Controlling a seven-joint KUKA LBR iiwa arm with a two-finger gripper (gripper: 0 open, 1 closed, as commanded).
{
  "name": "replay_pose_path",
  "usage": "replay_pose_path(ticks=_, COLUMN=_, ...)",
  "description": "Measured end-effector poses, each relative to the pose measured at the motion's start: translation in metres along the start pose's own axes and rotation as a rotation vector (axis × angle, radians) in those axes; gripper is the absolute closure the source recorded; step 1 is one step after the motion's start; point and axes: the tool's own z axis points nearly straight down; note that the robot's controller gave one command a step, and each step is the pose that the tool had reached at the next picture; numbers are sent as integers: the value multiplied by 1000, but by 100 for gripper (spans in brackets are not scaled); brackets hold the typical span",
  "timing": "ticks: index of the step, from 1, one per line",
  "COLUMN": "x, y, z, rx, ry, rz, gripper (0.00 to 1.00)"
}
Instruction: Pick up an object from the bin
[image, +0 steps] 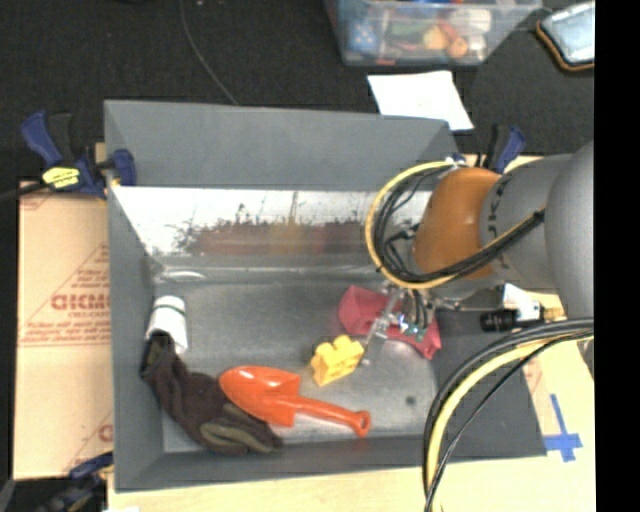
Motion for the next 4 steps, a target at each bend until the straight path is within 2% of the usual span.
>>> replay_pose_path(ticks=1, x=-18, y=-14, z=-1, rx=0, ry=-7, rz=-85, gripper=0)
replay_pose_path(ticks=2, x=-4, y=-1, z=-1, rx=-2, ry=-9, rz=-2, gripper=100)
replay_pose_path(ticks=3, x=-4, y=-1, z=-1, rx=-1, ry=-9, rz=-3, gripper=100)
replay_pose_path(ticks=4, x=-1, y=-2, z=-19, rx=2, ry=2, rz=-5, gripper=100)
